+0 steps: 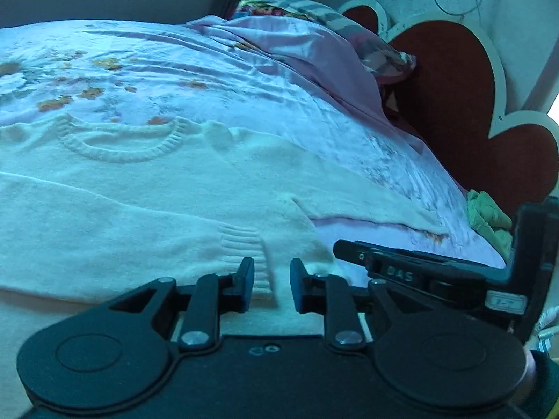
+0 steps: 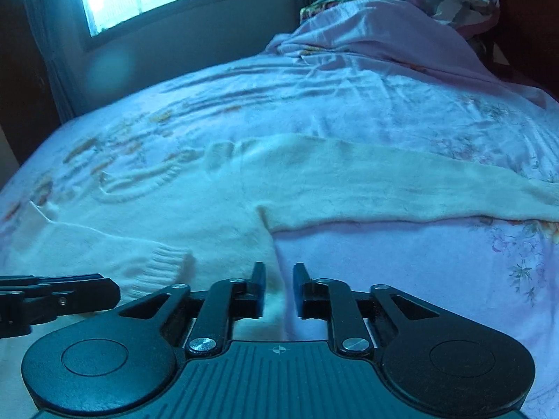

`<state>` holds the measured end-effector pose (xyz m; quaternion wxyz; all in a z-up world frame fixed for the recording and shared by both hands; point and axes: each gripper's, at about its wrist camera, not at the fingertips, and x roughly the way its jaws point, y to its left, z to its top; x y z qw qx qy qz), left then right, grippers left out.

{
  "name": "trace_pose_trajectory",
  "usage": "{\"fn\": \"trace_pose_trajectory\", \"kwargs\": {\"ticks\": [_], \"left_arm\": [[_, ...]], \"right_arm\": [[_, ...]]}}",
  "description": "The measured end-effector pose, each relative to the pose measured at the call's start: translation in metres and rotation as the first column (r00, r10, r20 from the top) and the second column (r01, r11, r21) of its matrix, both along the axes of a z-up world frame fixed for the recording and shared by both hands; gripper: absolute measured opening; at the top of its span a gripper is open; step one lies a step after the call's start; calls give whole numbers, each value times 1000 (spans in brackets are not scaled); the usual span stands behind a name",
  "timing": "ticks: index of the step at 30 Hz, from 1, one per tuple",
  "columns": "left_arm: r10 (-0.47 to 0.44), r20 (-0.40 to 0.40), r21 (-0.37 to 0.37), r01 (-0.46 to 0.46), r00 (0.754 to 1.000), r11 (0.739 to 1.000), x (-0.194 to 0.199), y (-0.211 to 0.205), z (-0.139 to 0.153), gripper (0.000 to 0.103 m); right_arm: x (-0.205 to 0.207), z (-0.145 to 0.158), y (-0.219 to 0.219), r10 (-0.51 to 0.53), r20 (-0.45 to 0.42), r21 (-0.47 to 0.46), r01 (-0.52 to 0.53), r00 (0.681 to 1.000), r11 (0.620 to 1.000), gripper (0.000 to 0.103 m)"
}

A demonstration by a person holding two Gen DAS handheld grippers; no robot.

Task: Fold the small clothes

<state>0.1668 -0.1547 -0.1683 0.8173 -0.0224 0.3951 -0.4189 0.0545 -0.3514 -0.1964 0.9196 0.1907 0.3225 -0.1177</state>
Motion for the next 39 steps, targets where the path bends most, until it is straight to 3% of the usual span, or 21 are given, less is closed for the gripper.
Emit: {"fn": "trace_pose_trajectory", "kwargs": {"ticks": [1,2,5,6,7,8,10,13,14,15,16,20,24,31,34,37,39], "left_arm": [[45,19,9,-45,999,999,4,12,3,23],[86,33,25,-86,996,996,9,22,4,23],[210,46,75,-213,977,974,29,55,2,23],[251,53,87,-255,967,963,34,66,1,23],[290,64,97,-295,955,950,41,79,0,23],[322,71,106,-329,944,938,46,89,-2,23],[370,67,124,-375,927,919,56,105,-6,23],[417,58,133,-421,907,897,65,123,-10,23],[425,52,131,-428,904,894,67,126,-12,23],[429,45,129,-431,902,893,69,128,-13,23],[432,42,128,-434,901,892,70,128,-15,23],[430,59,119,-434,901,893,68,123,-15,23],[426,60,92,-430,903,898,72,114,-14,23],[433,14,112,-432,901,895,86,99,-27,25],[435,12,118,-434,900,893,85,101,-28,25],[439,24,97,-439,898,893,83,107,-17,25],[449,33,85,-450,893,889,87,109,-11,27]], "right_arm": [[2,3,2,22,15,29,-23,1000,999,86],[5,6,7,51,38,70,-54,998,996,95],[21,8,31,133,55,95,-138,990,986,94],[28,5,37,150,49,113,-154,988,982,82],[36,0,43,169,36,138,-172,985,975,63],[44,-5,46,183,16,158,-183,983,970,57],[60,-18,50,173,-33,167,-165,984,972,55],[71,-22,51,144,-31,149,-138,989,979,55],[73,-22,52,149,-23,159,-144,989,977,49],[76,-22,54,169,-15,169,-164,986,972,25],[77,-24,55,183,-14,179,-178,983,968,8],[71,-21,47,163,20,179,-164,986,970,6],[58,-3,32,125,74,101,-132,989,986,6],[43,-17,4,34,6,36,-34,999,999,6],[41,-23,2,43,-28,12,-43,999,999,6],[31,-9,1,-2,10,-32,2,1000,999,6],[30,1,6,27,63,-34,-25,998,999,6]]}}
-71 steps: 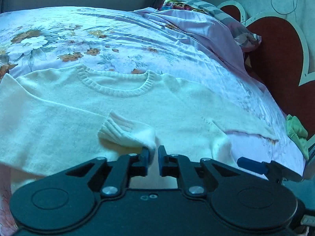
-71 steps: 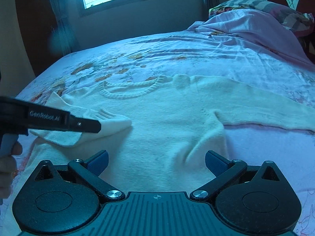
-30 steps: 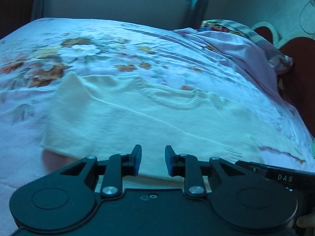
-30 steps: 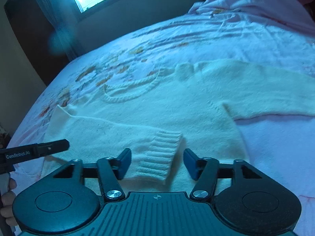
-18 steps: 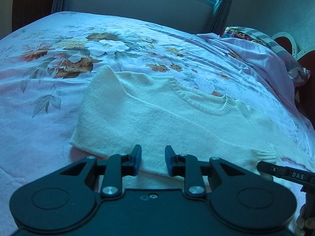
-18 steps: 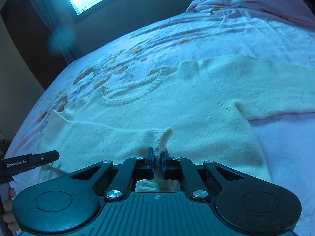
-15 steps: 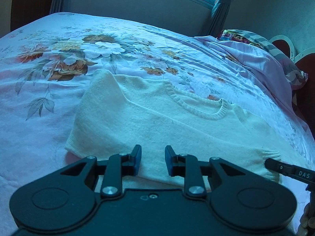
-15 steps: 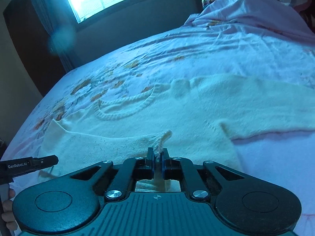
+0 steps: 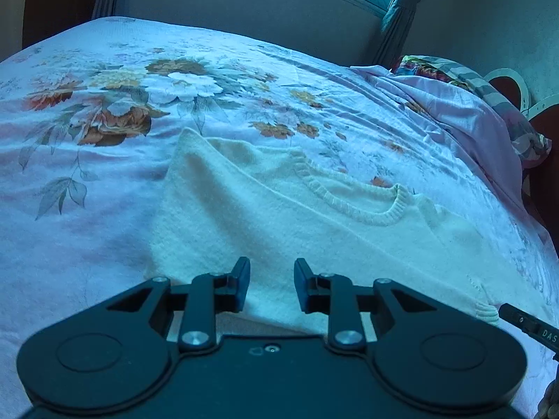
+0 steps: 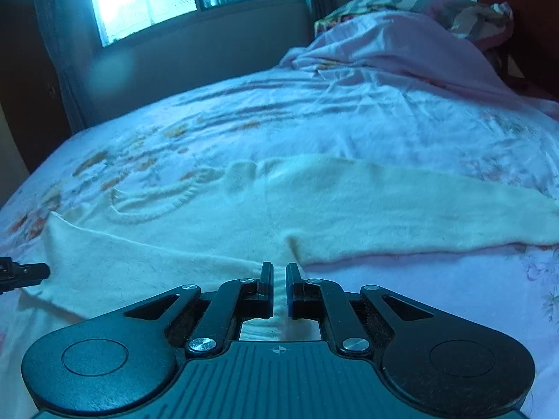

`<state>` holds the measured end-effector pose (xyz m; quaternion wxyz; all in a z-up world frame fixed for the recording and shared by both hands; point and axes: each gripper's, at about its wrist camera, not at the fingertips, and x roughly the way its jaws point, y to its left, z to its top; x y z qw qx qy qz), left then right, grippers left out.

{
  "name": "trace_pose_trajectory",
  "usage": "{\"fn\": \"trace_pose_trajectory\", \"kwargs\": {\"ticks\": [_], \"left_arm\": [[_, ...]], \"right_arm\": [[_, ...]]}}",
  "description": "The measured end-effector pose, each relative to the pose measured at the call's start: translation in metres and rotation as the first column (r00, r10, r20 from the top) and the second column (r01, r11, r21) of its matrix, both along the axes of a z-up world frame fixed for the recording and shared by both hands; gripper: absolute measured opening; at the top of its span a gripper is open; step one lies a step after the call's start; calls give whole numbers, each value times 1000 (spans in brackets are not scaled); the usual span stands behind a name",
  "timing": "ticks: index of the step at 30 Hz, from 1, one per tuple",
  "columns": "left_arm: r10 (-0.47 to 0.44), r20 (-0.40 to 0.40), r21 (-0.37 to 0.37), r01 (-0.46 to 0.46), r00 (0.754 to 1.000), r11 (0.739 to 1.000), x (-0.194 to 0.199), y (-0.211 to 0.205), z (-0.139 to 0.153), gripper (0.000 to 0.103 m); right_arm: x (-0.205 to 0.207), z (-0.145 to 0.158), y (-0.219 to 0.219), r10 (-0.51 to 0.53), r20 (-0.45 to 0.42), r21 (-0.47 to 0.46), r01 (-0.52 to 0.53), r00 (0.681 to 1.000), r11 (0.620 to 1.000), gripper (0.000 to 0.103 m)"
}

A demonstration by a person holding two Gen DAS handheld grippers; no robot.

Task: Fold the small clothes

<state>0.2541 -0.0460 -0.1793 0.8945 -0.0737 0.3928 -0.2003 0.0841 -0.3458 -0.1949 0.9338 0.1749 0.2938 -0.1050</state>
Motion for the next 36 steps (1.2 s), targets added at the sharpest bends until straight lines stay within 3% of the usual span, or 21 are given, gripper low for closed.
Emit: {"fn": "trace_pose_trajectory", "kwargs": {"ticks": [5,7,9,12,14,16,19,22,24,26,29,32,33,35,36], "left_arm": [[28,-13,47,-27,1000,999,39,-14,-6,28],[54,-43,66,-51,998,997,63,-14,-17,27],[101,-52,44,-99,994,994,81,-8,-23,26],[165,-66,17,-165,984,986,86,-3,-18,26],[124,-46,27,-123,991,992,72,-5,-15,28],[85,-25,81,-83,996,993,48,-9,-16,28],[45,3,131,-45,999,990,7,-8,-18,28],[23,17,144,-25,1000,989,-28,-9,-17,30],[15,20,171,-18,1000,985,-42,-12,-19,32],[18,22,190,-22,1000,982,-52,-14,-18,32],[12,11,151,-13,1000,989,-65,-15,-6,33],[6,14,128,-8,1000,992,-76,-19,3,33],[2,18,124,-4,1000,992,-80,-22,5,33],[-9,19,124,6,1000,992,-86,-28,6,33],[-12,19,128,10,1000,992,-89,-32,5,33]], "right_arm": [[30,-6,20,87,-49,-14,-88,995,996,6],[41,-23,20,87,-113,-37,-91,990,995,6],[41,-34,13,88,-107,-17,-91,990,996,6],[36,-24,9,85,-101,16,-84,991,996,6],[27,-14,10,88,-52,4,-88,995,996,6],[32,-23,14,102,-120,-32,-107,988,994,6],[27,-22,17,109,-128,-40,-115,986,993,6],[10,-6,21,107,-64,-36,-109,992,993,7],[13,-21,29,143,-166,-58,-155,976,986,7],[7,-22,30,149,-165,-73,-162,975,984,7],[-8,-5,21,125,-109,-28,-129,986,991,7],[-18,1,1,78,-116,-36,-83,990,996,8],[-23,2,-11,49,-121,-31,-53,991,998,9],[-32,1,-34,-13,-133,-20,11,991,1000,23],[-39,0,-49,-47,-138,-12,46,989,999,43]]}}
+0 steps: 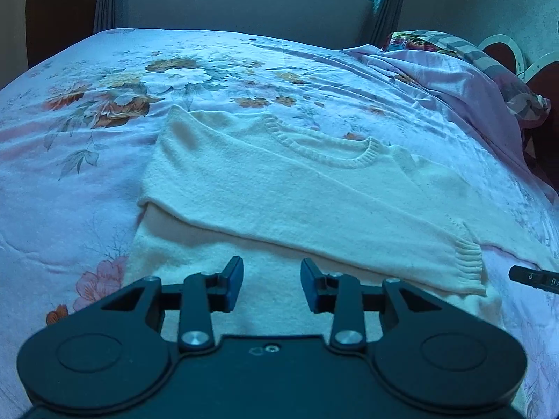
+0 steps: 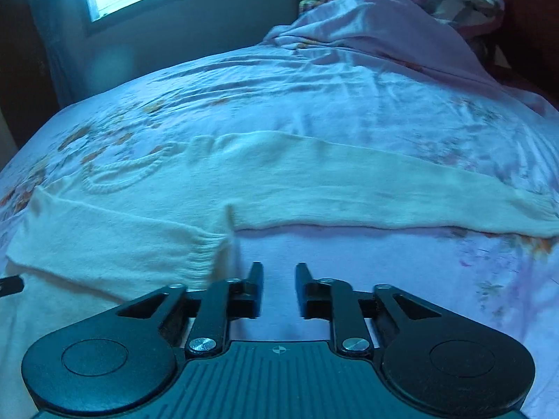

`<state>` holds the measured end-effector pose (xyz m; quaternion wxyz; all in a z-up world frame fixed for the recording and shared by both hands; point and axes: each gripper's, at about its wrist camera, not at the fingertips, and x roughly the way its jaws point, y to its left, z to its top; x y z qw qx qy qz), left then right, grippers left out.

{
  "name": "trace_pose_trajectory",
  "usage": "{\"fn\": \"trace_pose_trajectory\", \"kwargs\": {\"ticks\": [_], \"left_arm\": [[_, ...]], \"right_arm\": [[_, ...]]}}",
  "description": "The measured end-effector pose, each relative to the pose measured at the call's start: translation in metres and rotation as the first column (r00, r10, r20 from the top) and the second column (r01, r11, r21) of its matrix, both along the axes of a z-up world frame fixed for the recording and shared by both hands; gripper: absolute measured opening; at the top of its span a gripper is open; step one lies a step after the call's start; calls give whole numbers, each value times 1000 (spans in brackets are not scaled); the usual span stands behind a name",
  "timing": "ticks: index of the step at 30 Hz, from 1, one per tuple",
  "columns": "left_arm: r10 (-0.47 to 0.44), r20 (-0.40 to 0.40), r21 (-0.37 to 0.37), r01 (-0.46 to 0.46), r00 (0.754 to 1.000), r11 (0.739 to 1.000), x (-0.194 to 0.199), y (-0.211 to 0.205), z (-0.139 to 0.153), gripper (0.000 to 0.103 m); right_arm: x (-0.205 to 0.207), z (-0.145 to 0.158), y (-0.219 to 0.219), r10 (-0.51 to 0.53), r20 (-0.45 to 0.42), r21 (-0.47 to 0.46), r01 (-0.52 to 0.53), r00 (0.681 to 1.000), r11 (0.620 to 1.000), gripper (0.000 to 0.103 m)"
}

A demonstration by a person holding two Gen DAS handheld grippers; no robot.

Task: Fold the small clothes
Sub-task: 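Move the right gripper to the other sleeve cuff and close it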

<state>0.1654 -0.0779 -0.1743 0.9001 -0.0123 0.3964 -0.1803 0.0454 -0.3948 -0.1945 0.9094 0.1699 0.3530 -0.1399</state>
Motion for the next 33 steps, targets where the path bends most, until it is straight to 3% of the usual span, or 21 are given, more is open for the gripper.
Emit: {"fn": "trace_pose_trajectory", "kwargs": {"ticks": [1,5,14,19,20,22,25,28,33], "left_arm": [[-3,-2,4,3,1000,1000,-2,-4,-2,33],[2,-12,6,-2,1000,1000,-3,-15,-8,33],[62,-25,9,-62,998,998,15,-25,-14,34],[57,-16,31,-57,998,998,18,-26,-16,35],[56,-13,35,-55,998,998,18,-26,-17,35],[53,-10,40,-53,999,998,18,-26,-18,35],[47,-6,45,-47,999,998,19,-26,-18,35],[43,-4,41,-42,999,998,19,-26,-18,35],[46,-6,16,-46,999,999,19,-19,-14,35]], "right_arm": [[-5,-1,-13,-29,-1,7,29,1000,1000,56],[-21,-7,-63,-129,-28,6,130,991,992,56],[-41,-34,-165,-353,-59,145,358,934,922,56],[-37,-40,-205,-491,-41,194,489,870,850,56],[-36,-40,-212,-516,-35,194,512,856,837,54],[-35,-40,-219,-544,-29,179,539,839,823,21],[-36,-40,-224,-558,-4,206,547,830,811,9],[-32,-27,-214,-536,66,200,515,842,834,2],[15,9,-152,-323,215,154,294,922,943,2]]}}
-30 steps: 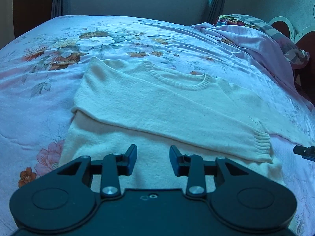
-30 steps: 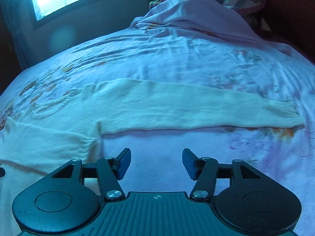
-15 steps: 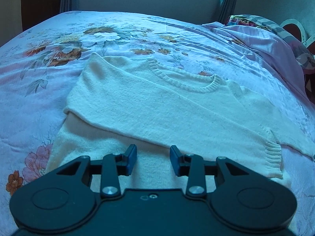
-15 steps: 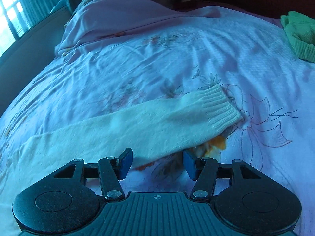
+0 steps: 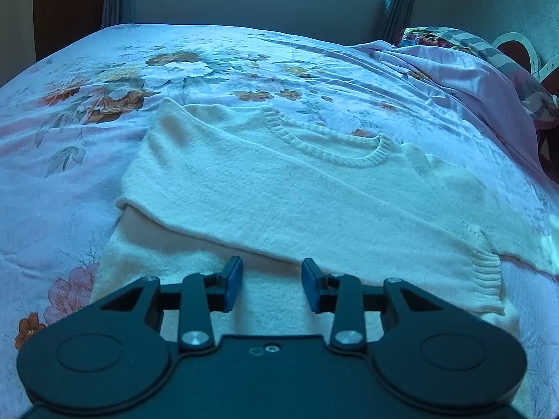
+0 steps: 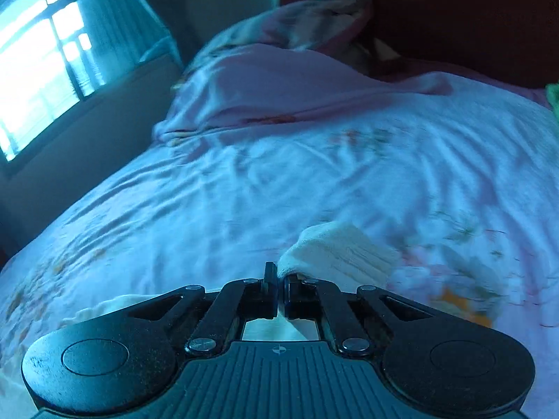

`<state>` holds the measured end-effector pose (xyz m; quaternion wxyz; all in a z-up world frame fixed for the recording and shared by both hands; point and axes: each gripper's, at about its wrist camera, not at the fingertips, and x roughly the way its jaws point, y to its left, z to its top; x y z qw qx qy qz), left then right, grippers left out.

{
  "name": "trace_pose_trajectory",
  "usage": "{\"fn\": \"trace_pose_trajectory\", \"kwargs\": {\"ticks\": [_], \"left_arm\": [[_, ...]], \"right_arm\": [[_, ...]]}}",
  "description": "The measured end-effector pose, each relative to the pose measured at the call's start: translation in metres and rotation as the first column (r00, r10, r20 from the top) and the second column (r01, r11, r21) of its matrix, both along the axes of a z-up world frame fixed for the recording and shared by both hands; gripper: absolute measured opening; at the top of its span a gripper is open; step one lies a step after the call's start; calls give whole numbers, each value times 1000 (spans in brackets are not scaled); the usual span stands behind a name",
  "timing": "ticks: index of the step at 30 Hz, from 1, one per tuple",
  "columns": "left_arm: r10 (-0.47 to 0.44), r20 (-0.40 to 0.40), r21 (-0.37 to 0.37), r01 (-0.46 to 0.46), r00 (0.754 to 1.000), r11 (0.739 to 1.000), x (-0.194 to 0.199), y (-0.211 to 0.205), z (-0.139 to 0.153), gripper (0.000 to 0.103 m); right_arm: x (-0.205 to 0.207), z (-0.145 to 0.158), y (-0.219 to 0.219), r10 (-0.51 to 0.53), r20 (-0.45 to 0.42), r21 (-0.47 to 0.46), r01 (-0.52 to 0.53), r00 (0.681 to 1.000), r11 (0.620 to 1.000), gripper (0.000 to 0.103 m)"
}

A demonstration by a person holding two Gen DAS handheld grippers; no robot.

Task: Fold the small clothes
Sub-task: 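Move the right gripper to the other sleeve cuff and close it, then fold the held sleeve across the sweater body and open the right gripper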

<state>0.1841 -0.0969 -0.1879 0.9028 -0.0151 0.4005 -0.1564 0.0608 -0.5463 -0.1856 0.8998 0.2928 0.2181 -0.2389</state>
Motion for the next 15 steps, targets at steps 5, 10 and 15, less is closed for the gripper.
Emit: {"fn": "trace_pose_trajectory", "kwargs": {"ticks": [5,10,15], "left_arm": [[23,8,-32,-23,1000,999,-2,20,10,35],[49,13,-65,-48,999,997,0,47,17,35],[75,-41,-143,-80,996,986,7,69,15,35]], "right_arm": [[57,30,113,299,113,-37,-296,948,954,2],[84,27,233,583,113,-28,-584,804,811,2],[84,-19,316,777,-47,31,-777,628,629,7]]}}
